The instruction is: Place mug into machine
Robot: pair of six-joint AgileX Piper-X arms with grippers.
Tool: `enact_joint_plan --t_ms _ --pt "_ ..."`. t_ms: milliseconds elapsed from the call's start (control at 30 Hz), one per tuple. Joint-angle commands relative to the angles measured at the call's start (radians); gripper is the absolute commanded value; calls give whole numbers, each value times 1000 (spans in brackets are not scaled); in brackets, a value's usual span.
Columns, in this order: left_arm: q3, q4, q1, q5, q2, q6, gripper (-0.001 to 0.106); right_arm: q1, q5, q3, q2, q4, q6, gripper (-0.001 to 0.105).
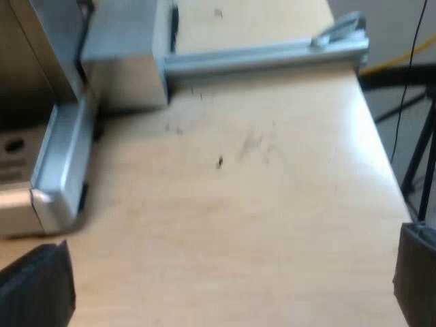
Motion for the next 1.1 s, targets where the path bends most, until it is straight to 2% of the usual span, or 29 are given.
enact_joint_plan --t_ms 33,233,1100 --pt "19 -16 -3 7 -136 -5 67 0 -9 47 -44 -6 -4 97" --pt "52 -26 -3 7 -136 -5 67 0 -9 111 -44 -23 -4 97" --pt "69 -58 -3 7 -138 -2 67 0 -7 111 -44 -23 -4 97"
